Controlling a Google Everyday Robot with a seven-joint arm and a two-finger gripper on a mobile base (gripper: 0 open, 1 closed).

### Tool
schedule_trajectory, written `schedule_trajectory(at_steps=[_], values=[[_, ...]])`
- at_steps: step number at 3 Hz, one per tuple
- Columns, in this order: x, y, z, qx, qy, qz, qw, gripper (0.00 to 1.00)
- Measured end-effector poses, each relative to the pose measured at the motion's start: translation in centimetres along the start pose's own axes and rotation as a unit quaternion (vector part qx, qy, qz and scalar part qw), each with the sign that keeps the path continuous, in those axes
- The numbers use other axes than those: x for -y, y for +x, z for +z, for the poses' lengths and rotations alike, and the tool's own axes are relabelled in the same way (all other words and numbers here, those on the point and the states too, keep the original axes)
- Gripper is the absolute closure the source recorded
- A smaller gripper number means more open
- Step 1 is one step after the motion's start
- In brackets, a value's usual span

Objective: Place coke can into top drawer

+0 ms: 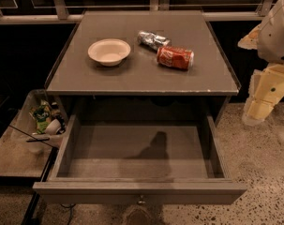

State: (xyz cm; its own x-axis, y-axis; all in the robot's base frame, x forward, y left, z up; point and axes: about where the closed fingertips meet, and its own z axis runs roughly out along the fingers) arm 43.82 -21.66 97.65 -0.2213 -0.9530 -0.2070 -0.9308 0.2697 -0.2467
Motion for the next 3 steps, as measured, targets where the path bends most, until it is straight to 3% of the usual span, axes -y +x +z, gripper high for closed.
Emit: schedule_trajectory(at_steps=[2, 3], values=[[0.9, -0.6, 0.5, -0.005, 0.009, -0.011, 0.9999, 0.0], [2.8, -1.7, 1.5, -0.001, 0.03, -0.037, 0.9989, 0.0]])
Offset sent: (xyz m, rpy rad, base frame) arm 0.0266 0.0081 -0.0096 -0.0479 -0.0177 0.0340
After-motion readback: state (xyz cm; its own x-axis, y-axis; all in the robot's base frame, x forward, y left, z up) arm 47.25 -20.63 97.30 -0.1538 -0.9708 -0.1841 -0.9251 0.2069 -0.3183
